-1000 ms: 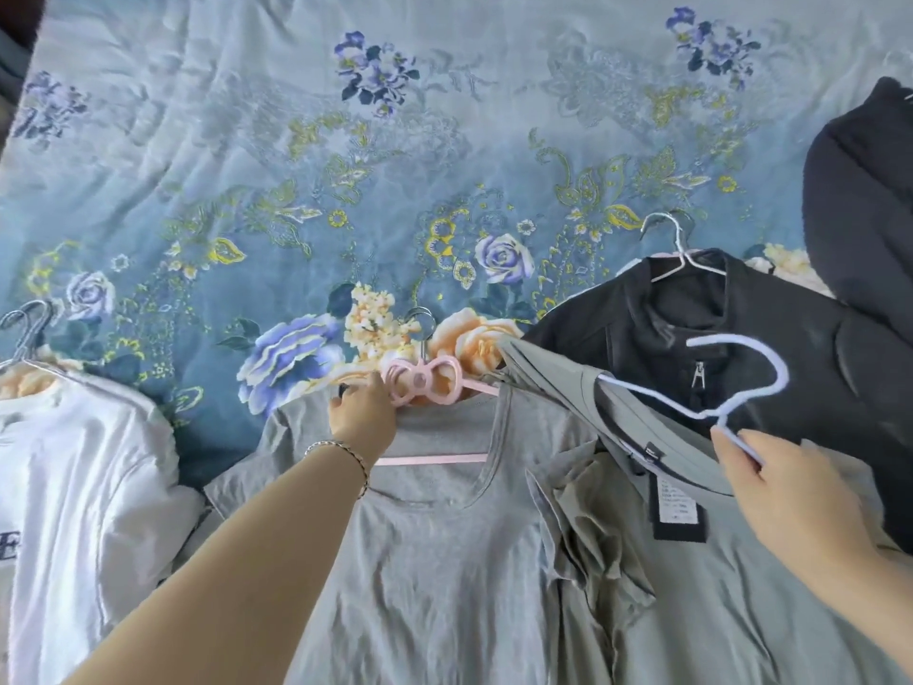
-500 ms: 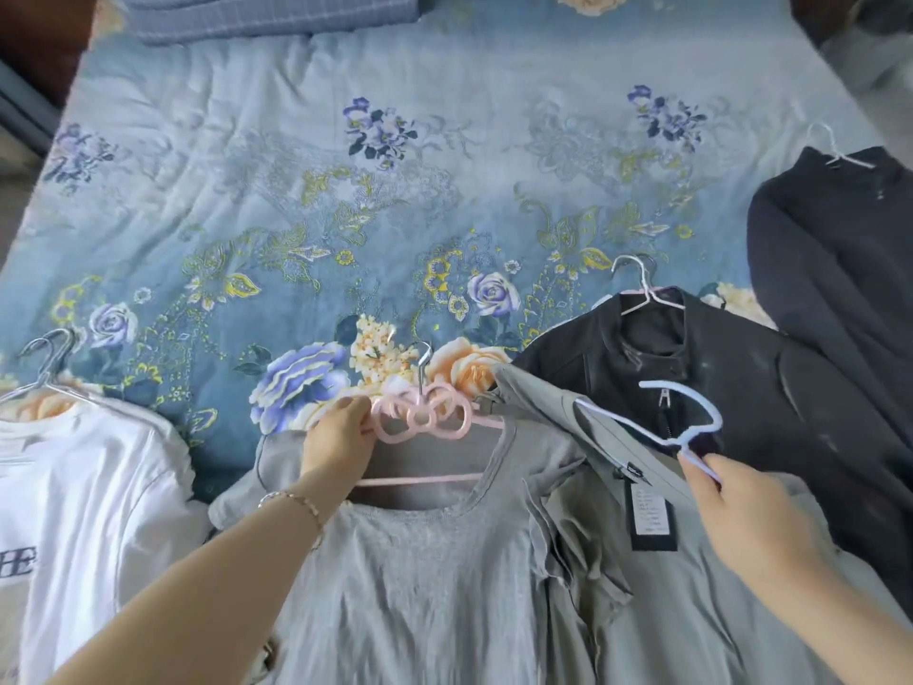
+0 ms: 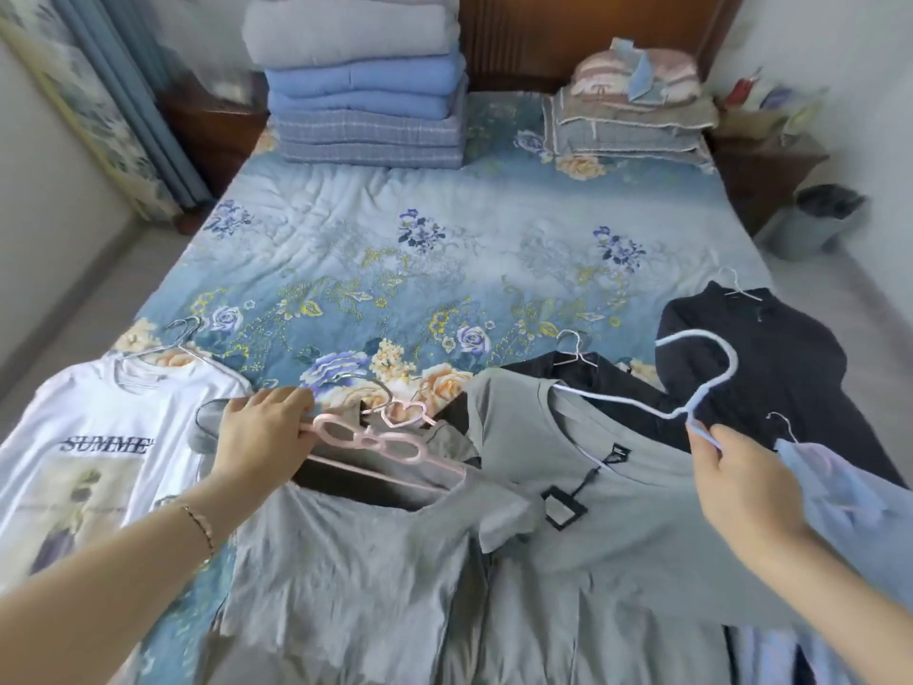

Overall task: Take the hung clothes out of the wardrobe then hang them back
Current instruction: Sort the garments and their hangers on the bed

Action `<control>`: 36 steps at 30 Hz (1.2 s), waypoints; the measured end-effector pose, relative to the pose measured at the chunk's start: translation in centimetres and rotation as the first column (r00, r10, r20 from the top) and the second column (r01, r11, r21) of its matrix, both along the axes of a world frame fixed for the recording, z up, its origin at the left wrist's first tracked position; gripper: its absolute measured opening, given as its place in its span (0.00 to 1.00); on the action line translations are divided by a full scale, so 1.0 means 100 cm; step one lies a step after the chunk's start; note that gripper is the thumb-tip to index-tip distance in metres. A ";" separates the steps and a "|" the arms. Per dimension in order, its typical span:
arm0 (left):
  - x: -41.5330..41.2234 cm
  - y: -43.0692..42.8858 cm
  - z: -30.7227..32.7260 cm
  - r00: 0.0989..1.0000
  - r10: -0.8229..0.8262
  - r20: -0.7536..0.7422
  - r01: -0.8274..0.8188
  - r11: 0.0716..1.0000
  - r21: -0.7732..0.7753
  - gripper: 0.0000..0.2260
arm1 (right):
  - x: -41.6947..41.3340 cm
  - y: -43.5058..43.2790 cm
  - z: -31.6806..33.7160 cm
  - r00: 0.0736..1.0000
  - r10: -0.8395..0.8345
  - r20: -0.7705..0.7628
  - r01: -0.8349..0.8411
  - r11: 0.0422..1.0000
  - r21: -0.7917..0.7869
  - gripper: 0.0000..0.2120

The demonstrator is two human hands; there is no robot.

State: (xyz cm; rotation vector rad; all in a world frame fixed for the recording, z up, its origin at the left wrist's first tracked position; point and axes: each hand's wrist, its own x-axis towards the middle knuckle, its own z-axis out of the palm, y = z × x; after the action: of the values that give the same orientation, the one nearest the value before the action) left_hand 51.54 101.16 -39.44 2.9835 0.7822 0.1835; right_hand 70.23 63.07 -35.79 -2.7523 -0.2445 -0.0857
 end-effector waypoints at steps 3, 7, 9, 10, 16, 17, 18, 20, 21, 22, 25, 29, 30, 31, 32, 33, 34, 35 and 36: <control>-0.033 -0.021 0.035 0.999 0.035 0.019 -0.035 0.999 -0.002 0.16 | -0.011 -0.012 0.046 0.993 0.066 0.099 -0.063 0.998 -0.029 0.22; -0.067 -0.048 0.076 0.996 0.031 0.086 -0.031 0.999 -0.009 0.11 | -0.026 -0.021 0.099 0.998 0.040 0.048 -0.040 0.999 -0.008 0.22; -0.077 -0.059 0.098 0.990 -0.004 0.139 0.003 1.000 0.010 0.08 | -0.042 -0.019 0.120 0.990 0.137 -0.041 -0.132 0.986 0.101 0.23; -0.083 -0.064 0.108 0.985 -0.043 0.167 0.040 0.999 0.021 0.09 | -0.053 -0.015 0.129 0.972 0.215 -0.093 -0.198 0.967 0.162 0.22; -0.110 -0.102 0.166 0.946 -0.121 0.300 0.136 0.990 -0.030 0.14 | -0.157 0.026 0.154 0.844 0.504 -0.186 -0.413 0.830 0.374 0.21; -0.114 -0.107 0.171 0.953 -0.101 0.287 0.126 0.990 -0.069 0.17 | -0.174 0.032 0.159 0.831 0.529 -0.172 -0.443 0.817 0.370 0.21; -0.119 -0.113 0.175 0.958 -0.091 0.273 0.123 0.987 -0.101 0.19 | -0.191 0.038 0.166 0.810 0.561 -0.170 -0.475 0.798 0.370 0.22; -0.130 -0.123 0.180 0.960 -0.097 0.261 0.138 0.980 -0.143 0.17 | -0.223 0.046 0.182 0.743 0.627 -0.233 -0.530 0.765 0.366 0.23; -0.136 -0.127 0.181 0.959 -0.117 0.258 0.159 0.976 -0.149 0.17 | -0.237 0.047 0.191 0.707 0.648 -0.283 -0.532 0.751 0.391 0.25; -0.142 -0.130 0.181 0.957 -0.140 0.252 0.181 0.972 -0.147 0.17 | -0.248 0.047 0.197 0.672 0.663 -0.330 -0.513 0.738 0.439 0.26; -0.156 -0.134 0.182 0.965 -0.167 0.202 0.198 0.969 -0.145 0.13 | -0.274 0.041 0.210 0.604 0.680 -0.415 -0.475 0.726 0.497 0.32; -0.176 -0.125 0.180 0.964 -0.179 0.199 0.208 0.969 -0.136 0.11 | -0.298 0.043 0.207 0.672 0.657 -0.341 -0.618 0.752 0.229 0.15; -0.181 -0.121 0.179 0.961 -0.186 0.206 0.218 0.966 -0.141 0.10 | -0.305 0.046 0.206 0.678 0.664 -0.315 -0.625 0.746 0.228 0.13; -0.188 -0.116 0.178 0.959 -0.191 0.211 0.225 0.962 -0.152 0.10 | -0.310 0.050 0.206 0.679 0.669 -0.304 -0.620 0.743 0.251 0.12; -0.194 -0.111 0.176 0.959 -0.191 0.211 0.229 0.958 -0.172 0.10 | -0.316 0.055 0.207 0.673 0.677 -0.299 -0.619 0.736 0.273 0.12; -0.200 -0.104 0.176 0.960 -0.192 0.203 0.232 0.953 -0.197 0.10 | -0.321 0.060 0.209 0.659 0.686 -0.310 -0.627 0.728 0.278 0.13; -0.205 -0.096 0.176 0.963 -0.195 0.187 0.236 0.945 -0.228 0.10 | -0.326 0.066 0.210 0.642 0.696 -0.323 -0.645 0.717 0.263 0.14; -0.210 -0.087 0.176 0.965 -0.207 0.160 0.244 0.932 -0.268 0.09 | -0.330 0.073 0.209 0.622 0.709 -0.333 -0.667 0.702 0.250 0.15; -0.214 -0.078 0.176 0.965 -0.227 0.131 0.257 0.914 -0.314 0.09 | -0.334 0.080 0.208 0.606 0.722 -0.334 -0.686 0.687 0.239 0.14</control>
State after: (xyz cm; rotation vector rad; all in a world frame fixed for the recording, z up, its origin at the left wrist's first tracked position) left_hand 30.19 93.32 -21.83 2.6972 0.3807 0.1585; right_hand 36.88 71.09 -14.97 -2.2972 -1.1565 0.6664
